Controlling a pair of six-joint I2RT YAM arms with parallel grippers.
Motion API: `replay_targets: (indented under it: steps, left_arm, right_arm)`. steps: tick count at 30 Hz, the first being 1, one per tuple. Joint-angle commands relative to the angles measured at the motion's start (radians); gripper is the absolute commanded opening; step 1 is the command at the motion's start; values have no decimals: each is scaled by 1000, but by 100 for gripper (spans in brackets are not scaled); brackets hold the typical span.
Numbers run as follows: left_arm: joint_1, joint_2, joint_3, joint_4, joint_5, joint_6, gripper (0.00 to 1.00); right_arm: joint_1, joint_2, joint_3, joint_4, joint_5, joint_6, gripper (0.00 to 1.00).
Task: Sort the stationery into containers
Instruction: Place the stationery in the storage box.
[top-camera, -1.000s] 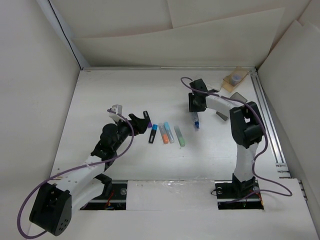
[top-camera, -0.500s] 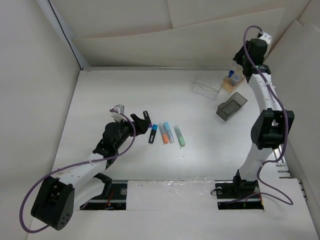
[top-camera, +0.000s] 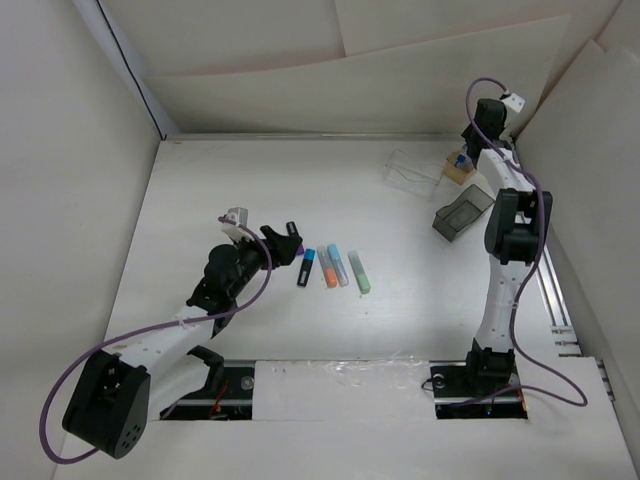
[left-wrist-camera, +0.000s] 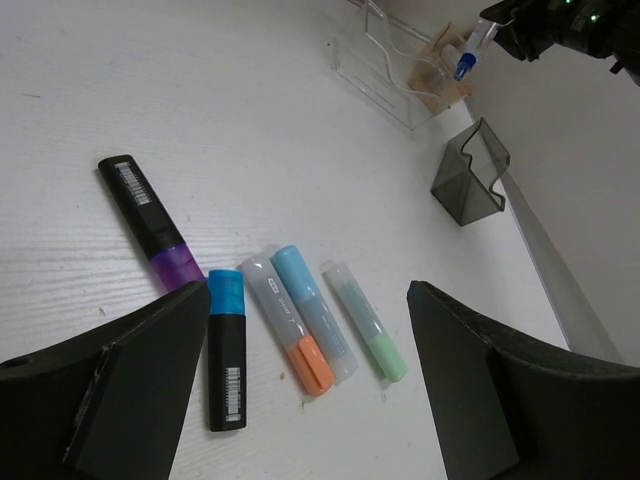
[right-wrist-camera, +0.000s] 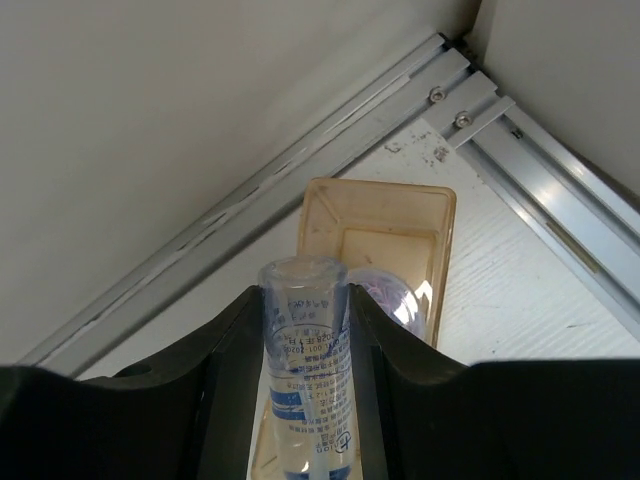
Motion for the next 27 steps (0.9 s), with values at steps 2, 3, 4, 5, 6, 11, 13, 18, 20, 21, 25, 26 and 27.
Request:
replay_targets:
  steps: [2,3,4,5,6,11,13,18,20,21,25,26,27]
  left_arm:
    - [0,1,16,73,25,-2,77]
    - [0,12,16,73,25,-2,77]
    - [0,12,16,73,25,-2,77]
    - [0,22,16,82,25,-2,77]
    - [0,23,16,82,25,-2,77]
    - [0,44,16,92,25,-2,77]
    - [0,44,16,92,25,-2,77]
    - [0,55,16,102,25,-2,77]
    - [0,55,16,102,25,-2,77]
    - [0,55,16,102,25,-2,77]
    - [0,55,16,102,25,-2,77]
    - [0,46,16,102,25,-2,77]
    - [0,46,16,102,25,-2,77]
  right_arm:
    - [1,-16,108,135,80,-56,8]
    - [1,-16,108,144,92,-56,8]
    - [1,-16,108,144,92,-67,8]
    - [1,-6,96,155,104,-79,8]
    - [1,-6,96,165,104,-79,8]
    - [1,19,87,184,147,-99,8]
    - [1,28,87,193,147,-109,8]
    - [10,70,99,193,163,-156,10]
    - [10,70,79,193,163,-156,10]
    - [10,70,65,193,152,-156,11]
    - [20,70,45,193,152,-156,12]
    - [20,59,32,193,152,-156,13]
    - [20,59,19,193,143,-156,13]
